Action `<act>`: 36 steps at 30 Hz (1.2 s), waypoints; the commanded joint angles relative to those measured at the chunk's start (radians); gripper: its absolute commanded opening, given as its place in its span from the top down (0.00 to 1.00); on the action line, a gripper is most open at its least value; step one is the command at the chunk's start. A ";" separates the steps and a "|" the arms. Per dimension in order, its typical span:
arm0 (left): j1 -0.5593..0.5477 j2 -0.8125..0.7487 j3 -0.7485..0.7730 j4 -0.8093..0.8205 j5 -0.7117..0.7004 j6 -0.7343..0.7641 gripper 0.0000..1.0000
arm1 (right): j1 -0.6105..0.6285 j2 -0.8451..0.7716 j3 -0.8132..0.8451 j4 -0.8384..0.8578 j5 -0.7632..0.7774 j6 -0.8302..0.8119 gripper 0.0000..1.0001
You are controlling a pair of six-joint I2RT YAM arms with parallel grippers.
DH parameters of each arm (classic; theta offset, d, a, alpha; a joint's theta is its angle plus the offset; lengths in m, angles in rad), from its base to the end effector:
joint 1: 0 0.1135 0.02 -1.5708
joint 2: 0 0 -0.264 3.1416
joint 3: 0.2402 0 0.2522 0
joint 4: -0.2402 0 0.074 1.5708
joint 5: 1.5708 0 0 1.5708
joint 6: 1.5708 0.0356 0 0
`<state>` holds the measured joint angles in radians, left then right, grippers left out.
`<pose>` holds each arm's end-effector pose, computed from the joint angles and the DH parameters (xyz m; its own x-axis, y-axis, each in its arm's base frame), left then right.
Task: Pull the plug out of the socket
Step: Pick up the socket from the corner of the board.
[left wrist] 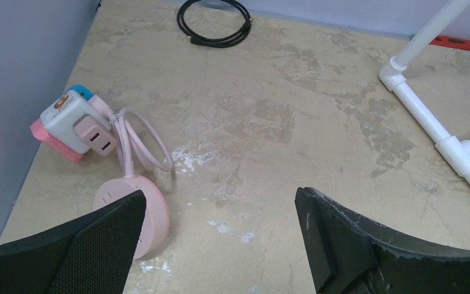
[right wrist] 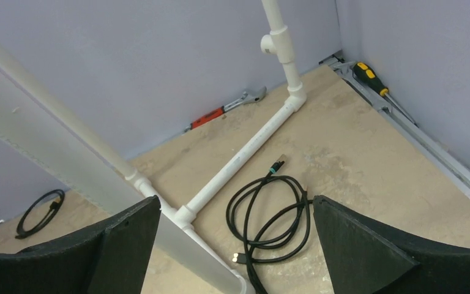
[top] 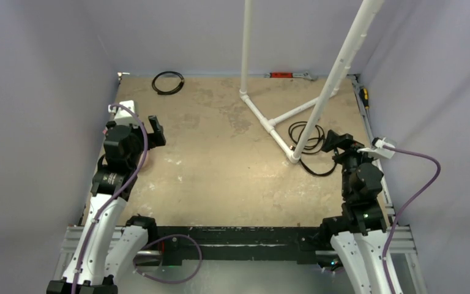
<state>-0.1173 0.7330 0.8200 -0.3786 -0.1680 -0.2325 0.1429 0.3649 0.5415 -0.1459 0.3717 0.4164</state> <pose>0.1667 -0.0136 0.3398 -0.2678 -0.1972 -0.9431 -0.1083 0.9788 -0.1739 0.1118 0.0030 0.3131 0.1195 0.3979 -0.9096 0.1950 0.8889 0.4145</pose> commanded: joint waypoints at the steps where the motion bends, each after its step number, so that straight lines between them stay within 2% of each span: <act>1: 0.005 -0.017 0.003 0.033 -0.018 -0.002 0.06 | -0.003 -0.030 0.002 0.006 -0.010 0.020 0.01; 8: 0.005 0.019 0.008 0.013 -0.049 -0.007 0.05 | -0.003 -0.043 0.009 -0.004 -0.105 0.011 0.01; 13: 0.005 0.014 0.003 0.012 -0.057 -0.007 0.05 | -0.003 0.003 0.036 0.008 -0.338 -0.059 0.02; 20: 0.007 0.034 0.003 0.009 -0.032 -0.017 0.01 | -0.003 0.044 0.049 0.038 -0.518 -0.076 0.06; 27: 0.078 0.125 0.011 -0.027 -0.120 -0.044 0.01 | -0.003 0.047 0.045 0.037 -0.517 -0.075 0.05; 31: 0.116 0.169 0.001 -0.016 -0.108 -0.057 0.00 | -0.003 0.030 0.041 0.034 -0.505 -0.073 0.02; 36: 0.229 0.292 0.014 0.003 -0.040 -0.075 0.01 | -0.003 0.011 0.028 0.049 -0.490 -0.075 0.01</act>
<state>0.0303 0.9443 0.8200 -0.3962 -0.2550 -0.2749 0.1429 0.3904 0.5499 -0.1410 -0.1223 0.3573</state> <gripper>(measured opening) 0.993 0.987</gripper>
